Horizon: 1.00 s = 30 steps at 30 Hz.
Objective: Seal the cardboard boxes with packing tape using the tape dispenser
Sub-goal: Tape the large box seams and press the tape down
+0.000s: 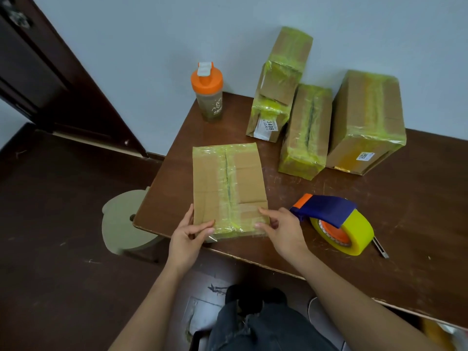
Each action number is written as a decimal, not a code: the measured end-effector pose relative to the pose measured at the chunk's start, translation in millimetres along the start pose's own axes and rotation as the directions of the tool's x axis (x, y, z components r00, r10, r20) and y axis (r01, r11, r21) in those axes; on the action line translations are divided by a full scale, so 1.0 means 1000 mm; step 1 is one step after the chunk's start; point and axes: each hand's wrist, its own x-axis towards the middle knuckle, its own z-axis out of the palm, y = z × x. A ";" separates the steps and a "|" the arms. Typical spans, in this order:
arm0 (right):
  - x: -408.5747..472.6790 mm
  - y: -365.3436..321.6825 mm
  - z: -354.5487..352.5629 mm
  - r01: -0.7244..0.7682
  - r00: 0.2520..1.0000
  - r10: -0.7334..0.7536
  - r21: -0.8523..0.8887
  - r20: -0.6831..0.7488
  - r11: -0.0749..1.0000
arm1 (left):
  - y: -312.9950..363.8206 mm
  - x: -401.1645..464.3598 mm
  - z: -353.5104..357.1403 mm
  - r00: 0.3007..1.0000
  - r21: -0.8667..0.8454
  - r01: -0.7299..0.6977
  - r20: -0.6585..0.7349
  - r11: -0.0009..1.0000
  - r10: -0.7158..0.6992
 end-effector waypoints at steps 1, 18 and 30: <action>-0.001 0.002 -0.001 0.009 1.000 -0.009 0.008 0.009 1.000 | 0.001 -0.001 0.001 1.000 -0.004 -0.011 0.012 1.000 0.011; -0.001 -0.003 0.022 0.540 0.838 -0.543 -0.234 0.059 0.808 | -0.003 0.009 0.014 0.865 0.474 -0.498 0.211 0.726 0.455; 0.007 0.009 0.029 0.634 0.703 -0.709 -0.396 -0.063 0.664 | -0.023 0.019 0.005 0.721 0.544 -0.659 0.261 0.519 0.642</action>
